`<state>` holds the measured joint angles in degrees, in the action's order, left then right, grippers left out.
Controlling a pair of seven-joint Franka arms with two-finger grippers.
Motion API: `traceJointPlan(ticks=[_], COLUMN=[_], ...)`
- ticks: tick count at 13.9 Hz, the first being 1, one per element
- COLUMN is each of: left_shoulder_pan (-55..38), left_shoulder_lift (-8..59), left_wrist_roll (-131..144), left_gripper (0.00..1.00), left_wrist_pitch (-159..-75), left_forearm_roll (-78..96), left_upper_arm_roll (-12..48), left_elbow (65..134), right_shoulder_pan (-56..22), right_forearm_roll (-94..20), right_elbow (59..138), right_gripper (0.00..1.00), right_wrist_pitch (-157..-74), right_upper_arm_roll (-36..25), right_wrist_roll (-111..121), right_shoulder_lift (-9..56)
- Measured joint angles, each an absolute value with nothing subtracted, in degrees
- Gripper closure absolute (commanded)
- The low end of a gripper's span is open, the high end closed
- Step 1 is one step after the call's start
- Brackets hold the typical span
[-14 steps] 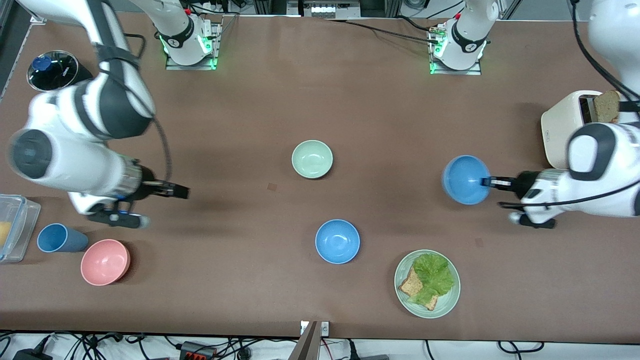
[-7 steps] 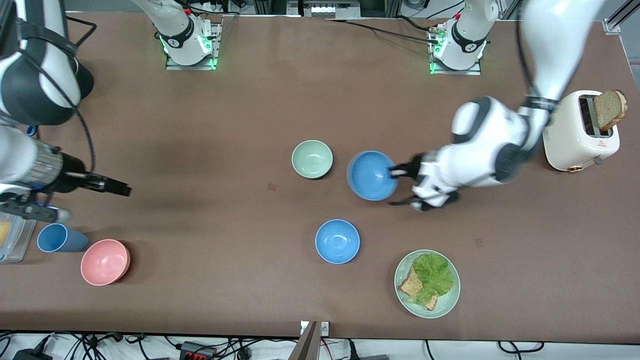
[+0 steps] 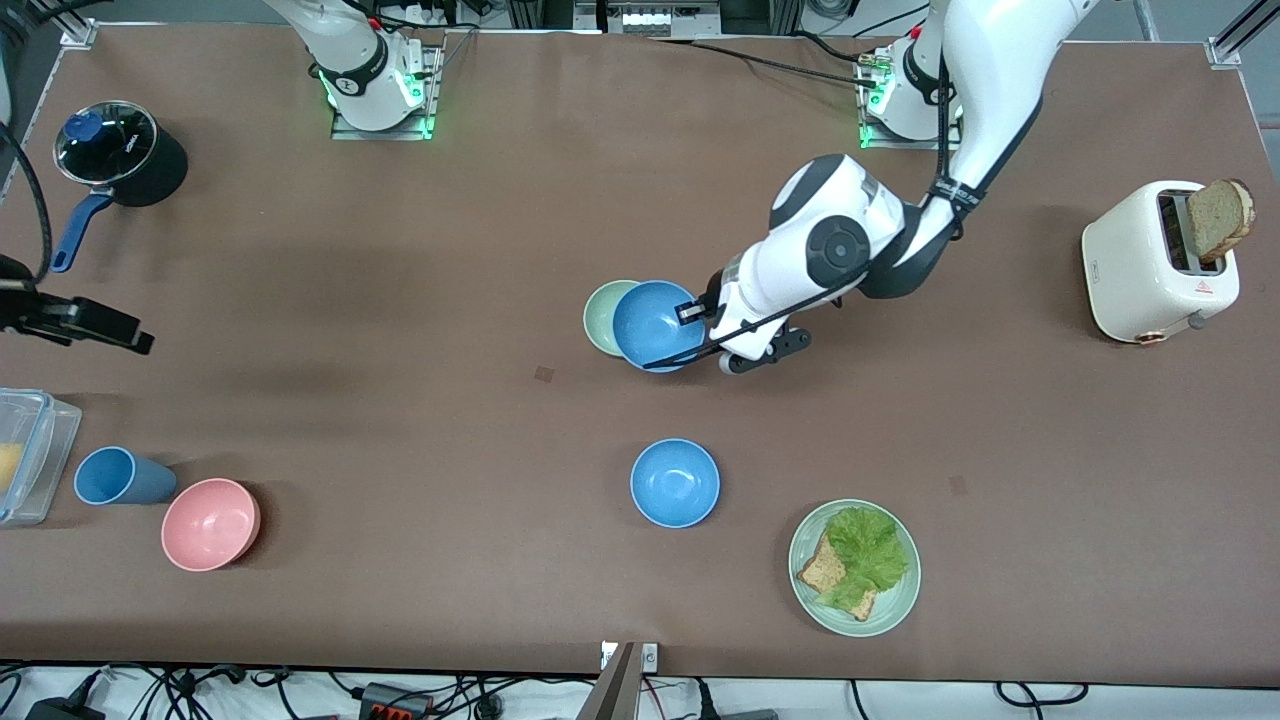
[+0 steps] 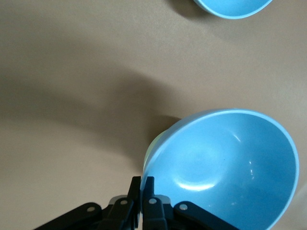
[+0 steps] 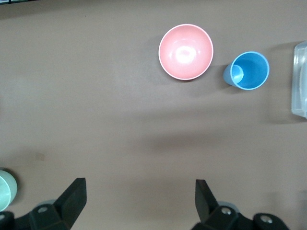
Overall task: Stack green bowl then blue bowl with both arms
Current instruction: 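Lower the blue bowl into the green bowl with the left gripper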
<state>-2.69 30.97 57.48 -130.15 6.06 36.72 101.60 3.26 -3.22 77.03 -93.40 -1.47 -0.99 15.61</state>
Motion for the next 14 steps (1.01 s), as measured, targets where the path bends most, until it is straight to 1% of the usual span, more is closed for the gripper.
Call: traceJointPlan(ticks=[3, 9, 12, 14], left_shoulder_pan=[-4.6, -7.72, -9.01, -9.33], left_shoulder_lift=[31.53, 32.61, 34.56, 35.22], left_wrist_roll=[60.7, 65.19, 69.14, 69.55], left_gripper=[0.99, 0.99, 0.99, 0.99], left_wrist_pitch=[-135.11, -137.27, -138.68, -138.91], left_forearm_roll=[5.11, 1.36, -2.74, -3.3], left_upper_arm_roll=[36.7, 35.72, 35.59, 35.52], left_elbow=[104.38, 105.12, 105.23, 105.23], right_shoulder_pan=[3.15, 2.76, 2.59, 2.59], right_forearm_roll=[-2.22, 0.03, 0.67, 0.69], right_elbow=[77.04, 78.02, 81.29, 85.01], right_gripper=[0.0, 0.0, 0.0, 0.0], right_wrist_pitch=[-92.99, -92.14, -92.17, -93.4], right_upper_arm_roll=[-1.49, -1.57, -1.55, -1.55], right_wrist_roll=[-0.64, 0.33, 0.33, 0.33], right_shoulder_lift=[14.94, 13.83, 11.92, 9.66])
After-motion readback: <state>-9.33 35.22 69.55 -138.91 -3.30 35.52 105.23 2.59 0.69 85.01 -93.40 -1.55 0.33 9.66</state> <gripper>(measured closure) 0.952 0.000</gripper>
